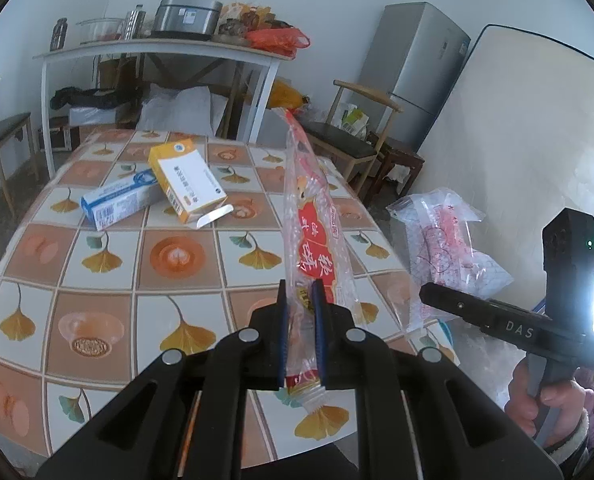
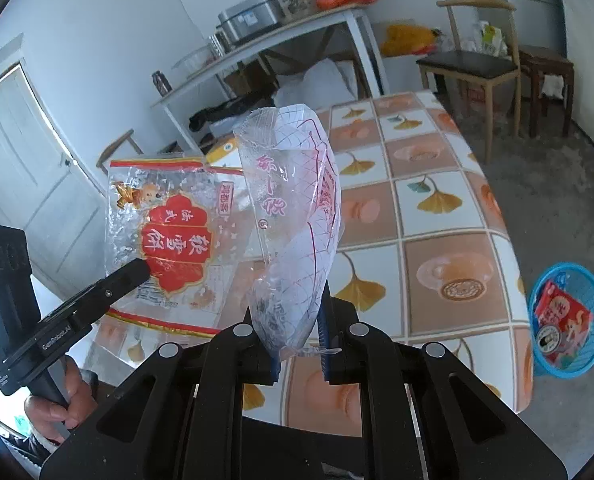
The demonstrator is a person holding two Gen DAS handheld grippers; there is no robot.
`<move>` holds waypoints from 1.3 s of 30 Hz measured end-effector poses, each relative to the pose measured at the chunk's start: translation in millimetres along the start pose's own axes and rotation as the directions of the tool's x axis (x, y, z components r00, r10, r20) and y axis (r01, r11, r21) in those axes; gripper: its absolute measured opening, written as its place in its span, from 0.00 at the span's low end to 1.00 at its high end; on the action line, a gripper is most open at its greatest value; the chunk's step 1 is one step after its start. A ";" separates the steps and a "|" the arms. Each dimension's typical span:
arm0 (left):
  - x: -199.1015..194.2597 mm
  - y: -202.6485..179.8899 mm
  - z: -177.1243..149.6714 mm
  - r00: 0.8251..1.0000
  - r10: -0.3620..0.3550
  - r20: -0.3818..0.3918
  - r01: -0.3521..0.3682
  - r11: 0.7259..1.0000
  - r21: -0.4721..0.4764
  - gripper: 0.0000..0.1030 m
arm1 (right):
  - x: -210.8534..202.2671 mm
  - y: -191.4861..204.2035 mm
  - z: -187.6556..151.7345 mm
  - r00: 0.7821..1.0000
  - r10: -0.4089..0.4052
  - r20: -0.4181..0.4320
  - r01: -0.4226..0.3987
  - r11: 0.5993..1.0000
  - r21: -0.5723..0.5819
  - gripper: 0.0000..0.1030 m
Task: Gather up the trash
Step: 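Carry the wrapper and plastic bag toward the blue wastebasket, then open both grippers over the wastebasket to drop wrapper and bag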
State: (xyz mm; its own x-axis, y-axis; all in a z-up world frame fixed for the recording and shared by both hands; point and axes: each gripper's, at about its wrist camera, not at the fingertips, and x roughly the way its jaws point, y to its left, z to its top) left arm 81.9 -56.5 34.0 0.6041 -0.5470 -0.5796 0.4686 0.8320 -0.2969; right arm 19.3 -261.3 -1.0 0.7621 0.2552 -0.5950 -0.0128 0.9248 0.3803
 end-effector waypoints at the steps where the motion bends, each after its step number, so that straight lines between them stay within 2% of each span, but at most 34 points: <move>1: -0.7 -2.5 1.9 1.000 -0.002 0.003 0.002 1.000 0.004 0.10 | -4.0 -1.9 0.2 1.000 0.002 0.010 -0.002 1.000 0.004 0.13; 5: 0.7 -14.7 9.3 1.000 -0.022 0.009 0.021 0.999 0.033 0.10 | -19.0 -14.5 1.5 0.999 -0.007 0.042 0.006 1.000 0.023 0.13; 11: 9.1 -41.4 24.7 0.995 -0.104 -0.006 0.104 0.991 0.082 0.10 | -52.3 -45.3 2.6 0.992 -0.075 0.106 0.067 0.995 0.075 0.13; 14: 19.7 -57.1 36.4 0.985 -0.167 -0.032 0.169 0.982 0.087 0.10 | -79.3 -66.8 0.8 0.977 -0.149 0.155 0.129 0.983 0.128 0.13; 17: 37.0 -77.4 45.9 0.969 -0.236 -0.076 0.243 0.965 0.100 0.10 | -106.3 -92.5 -6.2 0.950 -0.250 0.188 0.213 0.957 0.195 0.13; 20: 63.6 -103.1 50.3 0.943 -0.299 -0.147 0.317 0.942 0.114 0.10 | -133.4 -129.4 -20.4 0.916 -0.351 0.194 0.286 0.911 0.296 0.13; 22: 87.9 -125.6 49.8 0.919 -0.331 -0.216 0.362 0.924 0.123 0.10 | -144.0 -154.7 -32.4 0.900 -0.398 0.180 0.315 0.877 0.362 0.13; 24: 109.3 -145.2 46.5 0.897 -0.346 -0.274 0.392 0.911 0.132 0.10 | -148.3 -178.0 -44.2 0.894 -0.420 0.157 0.324 0.847 0.422 0.13; 26: 130.8 -162.9 40.8 0.870 -0.362 -0.333 0.422 0.898 0.127 0.10 | -146.6 -201.1 -55.4 0.897 -0.423 0.129 0.318 0.819 0.477 0.13; 29: 172.4 -194.9 27.9 0.820 -0.369 -0.438 0.457 0.882 0.114 0.10 | -129.7 -235.6 -70.3 0.910 -0.411 0.059 0.316 0.778 0.544 0.13; 31: 194.8 -212.0 19.0 0.800 -0.355 -0.483 0.461 0.880 0.118 0.10 | -113.5 -256.8 -78.9 0.917 -0.399 0.008 0.326 0.759 0.563 0.13; 32: 211.6 -223.2 14.1 0.783 -0.344 -0.518 0.464 0.878 0.117 0.10 | -107.6 -263.2 -80.7 0.919 -0.393 -0.012 0.330 0.755 0.566 0.13; 35: 252.6 -244.6 3.3 0.751 -0.320 -0.577 0.453 0.886 0.097 0.10 | -78.7 -288.0 -85.5 0.923 -0.375 -0.082 0.352 0.741 0.572 0.13; 39: 294.4 -269.7 -11.3 0.734 -0.278 -0.620 0.433 0.895 0.111 0.10 | -47.3 -320.8 -82.2 0.919 -0.363 -0.151 0.381 0.729 0.569 0.13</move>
State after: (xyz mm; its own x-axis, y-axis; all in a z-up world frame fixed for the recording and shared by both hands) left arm 126.0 -440.9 -65.1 -0.0866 -0.5755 -0.8132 0.7522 0.4974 -0.4321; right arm -65.8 -546.8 -153.0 0.6079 -0.0589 -0.7918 0.6493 0.6109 0.4530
